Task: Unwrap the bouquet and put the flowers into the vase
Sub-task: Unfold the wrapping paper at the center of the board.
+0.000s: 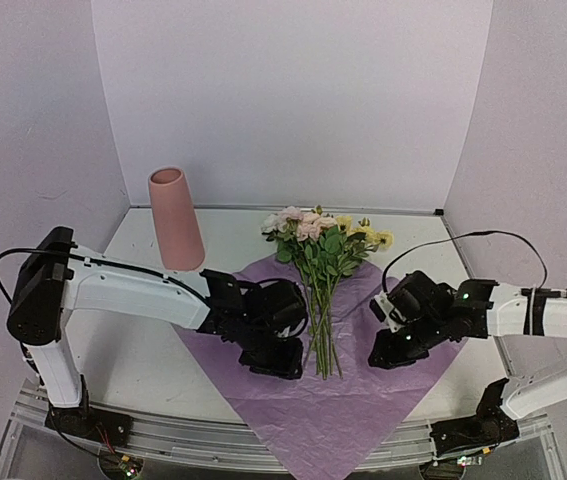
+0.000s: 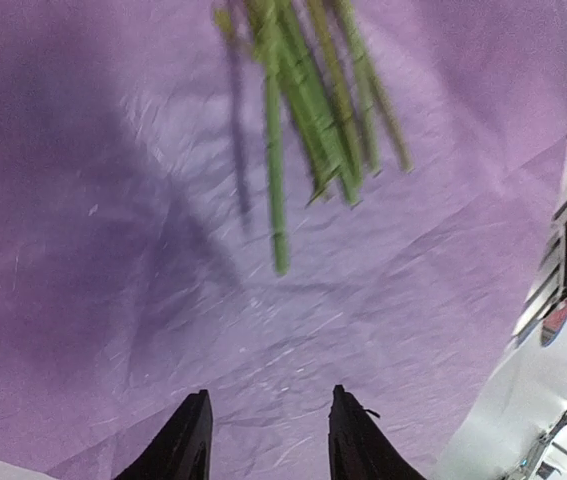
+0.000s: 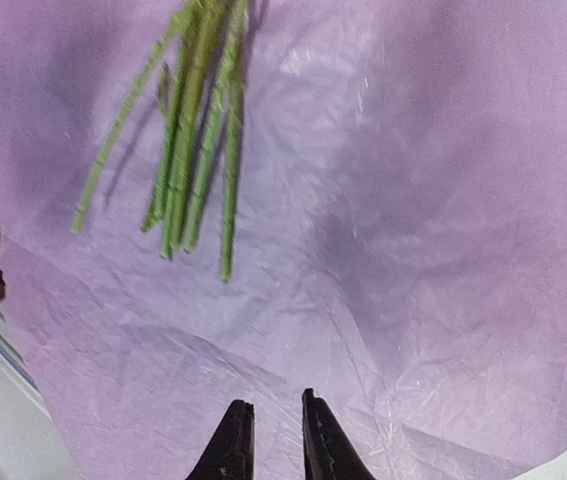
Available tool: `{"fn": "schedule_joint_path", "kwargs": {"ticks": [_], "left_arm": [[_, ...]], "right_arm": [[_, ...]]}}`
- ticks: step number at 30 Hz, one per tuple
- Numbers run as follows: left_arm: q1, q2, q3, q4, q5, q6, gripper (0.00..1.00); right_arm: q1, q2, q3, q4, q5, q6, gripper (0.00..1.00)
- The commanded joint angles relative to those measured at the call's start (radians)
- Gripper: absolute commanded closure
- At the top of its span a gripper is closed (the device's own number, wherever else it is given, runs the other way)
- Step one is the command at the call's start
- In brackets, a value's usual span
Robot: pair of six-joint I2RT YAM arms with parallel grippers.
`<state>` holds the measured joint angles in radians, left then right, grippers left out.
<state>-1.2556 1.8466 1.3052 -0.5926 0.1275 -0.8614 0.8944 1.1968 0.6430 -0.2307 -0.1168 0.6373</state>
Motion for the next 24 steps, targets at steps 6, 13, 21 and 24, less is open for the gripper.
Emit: {"fn": "schedule_joint_path", "kwargs": {"ticks": [6,13,21,24], "left_arm": [[0.014,-0.028,0.16,0.011,-0.229,0.069,0.35],[0.129,0.041,0.23,0.016,-0.224,-0.017,0.18],[0.214,0.058,0.262,0.015,-0.305,-0.095,0.0],[0.234,0.046,0.253,0.018,-0.344,-0.12,0.01]], "right_arm": [[0.001,0.057,0.204,-0.059,0.176,-0.08,0.76],[-0.005,0.178,0.375,-0.061,0.309,-0.11,0.59],[-0.068,0.369,0.515,-0.055,0.288,-0.156,0.53],[-0.121,0.419,0.519,-0.026,0.219,-0.154,0.55]]}}
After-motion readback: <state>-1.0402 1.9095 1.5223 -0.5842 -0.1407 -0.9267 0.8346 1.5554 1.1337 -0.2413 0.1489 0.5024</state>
